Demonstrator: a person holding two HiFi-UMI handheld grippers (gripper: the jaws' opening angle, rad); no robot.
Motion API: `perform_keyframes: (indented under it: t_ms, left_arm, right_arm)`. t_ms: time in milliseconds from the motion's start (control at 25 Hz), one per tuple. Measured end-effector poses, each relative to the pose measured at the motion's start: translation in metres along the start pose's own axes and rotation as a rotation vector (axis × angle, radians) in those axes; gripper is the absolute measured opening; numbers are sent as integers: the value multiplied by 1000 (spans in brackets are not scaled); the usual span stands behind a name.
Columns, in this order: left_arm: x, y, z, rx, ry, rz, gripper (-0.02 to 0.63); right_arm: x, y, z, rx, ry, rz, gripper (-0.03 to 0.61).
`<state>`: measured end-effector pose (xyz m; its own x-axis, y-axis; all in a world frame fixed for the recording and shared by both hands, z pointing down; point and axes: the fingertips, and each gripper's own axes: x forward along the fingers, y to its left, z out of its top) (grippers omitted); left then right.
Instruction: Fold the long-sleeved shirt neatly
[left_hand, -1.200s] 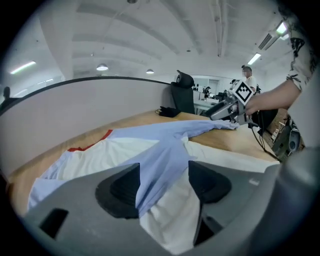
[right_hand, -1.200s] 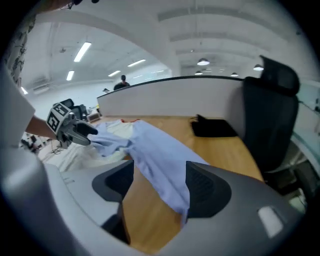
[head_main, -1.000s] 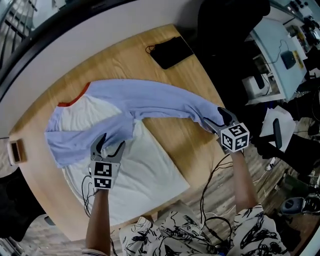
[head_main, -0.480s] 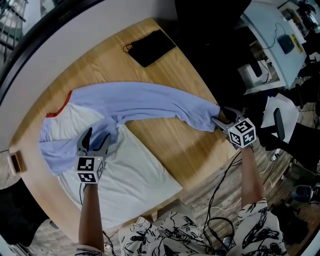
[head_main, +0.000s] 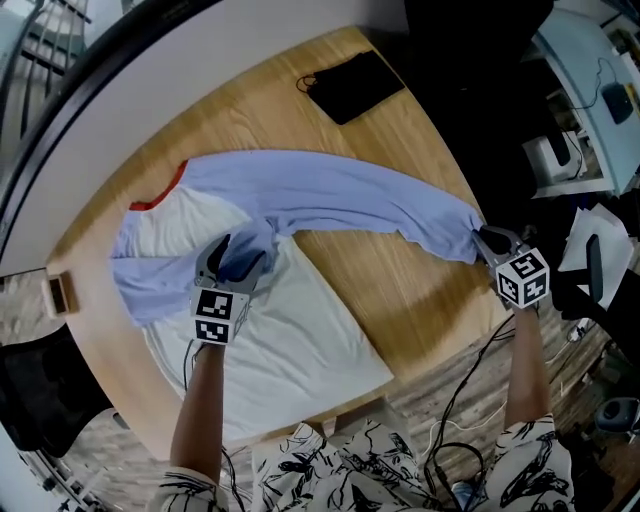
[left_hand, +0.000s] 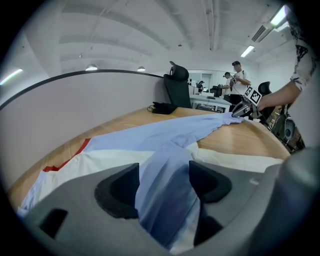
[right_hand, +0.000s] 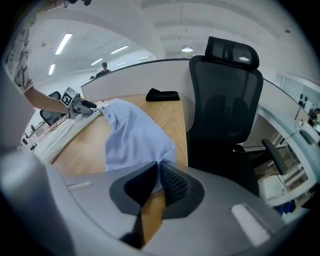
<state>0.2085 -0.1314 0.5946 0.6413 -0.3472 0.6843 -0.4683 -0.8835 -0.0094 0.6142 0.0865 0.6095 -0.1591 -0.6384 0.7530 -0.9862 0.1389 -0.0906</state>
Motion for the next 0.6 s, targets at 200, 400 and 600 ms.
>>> perform_keyframes:
  t_ms: [200, 400, 600]
  left_arm:
    - [6, -1, -7, -2, 27, -18, 319]
    - [6, -3, -4, -1, 12, -6, 319]
    - [5, -3, -3, 4, 1, 7, 318]
  right_arm:
    - [-25, 2, 40, 93, -120, 60, 29]
    - [-74, 29, 139, 79, -249, 181, 29]
    - [-115, 76, 244, 27, -337, 287, 29]
